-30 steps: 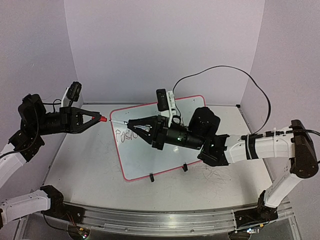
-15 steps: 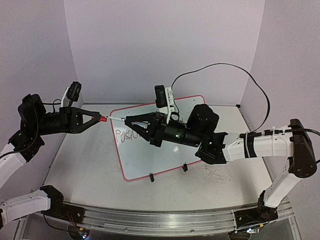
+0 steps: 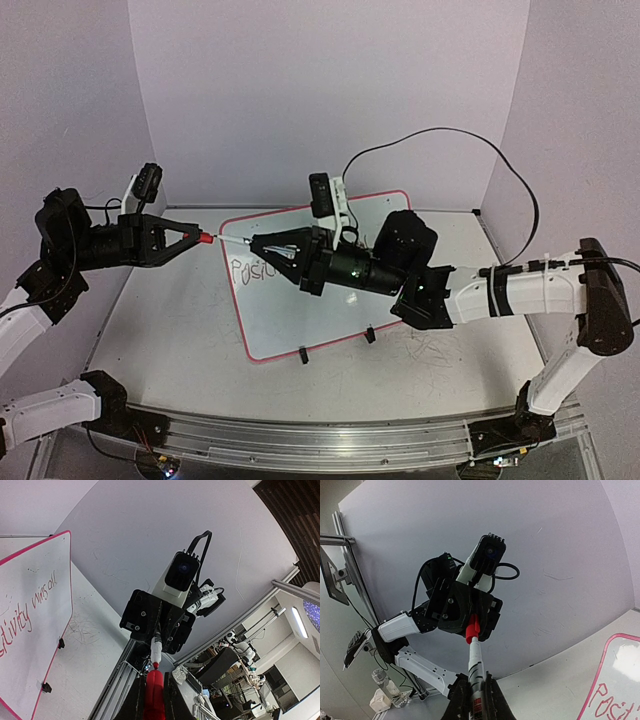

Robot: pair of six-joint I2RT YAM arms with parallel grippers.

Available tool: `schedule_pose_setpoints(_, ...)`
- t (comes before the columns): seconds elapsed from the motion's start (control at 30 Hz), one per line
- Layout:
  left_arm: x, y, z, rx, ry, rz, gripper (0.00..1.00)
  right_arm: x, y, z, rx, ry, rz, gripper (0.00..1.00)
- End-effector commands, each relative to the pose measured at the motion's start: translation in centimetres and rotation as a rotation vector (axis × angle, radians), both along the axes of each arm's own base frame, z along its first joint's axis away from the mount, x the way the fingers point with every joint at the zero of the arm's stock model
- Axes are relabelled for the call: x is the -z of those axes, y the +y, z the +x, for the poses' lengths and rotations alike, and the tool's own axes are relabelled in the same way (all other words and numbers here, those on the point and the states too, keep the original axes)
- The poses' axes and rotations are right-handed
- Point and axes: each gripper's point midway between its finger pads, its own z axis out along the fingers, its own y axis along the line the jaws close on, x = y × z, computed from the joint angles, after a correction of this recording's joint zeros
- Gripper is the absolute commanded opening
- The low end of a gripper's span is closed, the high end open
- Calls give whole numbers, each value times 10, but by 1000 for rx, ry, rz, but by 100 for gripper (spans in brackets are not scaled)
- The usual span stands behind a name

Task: Write a sentence on the whiteboard
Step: Insert the whiteboard marker without the cap into the pen cap.

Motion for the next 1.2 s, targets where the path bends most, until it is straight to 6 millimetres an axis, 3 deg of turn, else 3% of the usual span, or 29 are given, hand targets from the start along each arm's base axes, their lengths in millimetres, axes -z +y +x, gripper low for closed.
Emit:
schedule_pose_setpoints(0.0,-17,2,-6,3,-60,-34,0,-17,-1,-9,-23,-22,51,0)
schedule_pose_setpoints(0.8,-19,4,-11,12,-63,-39,0,-20,12,-4,-30,-16,56,0)
schedule_pose_setpoints(1.17,-13,1,-7,18,-51,-29,0,-20,33,-5,-50,-26,35,0)
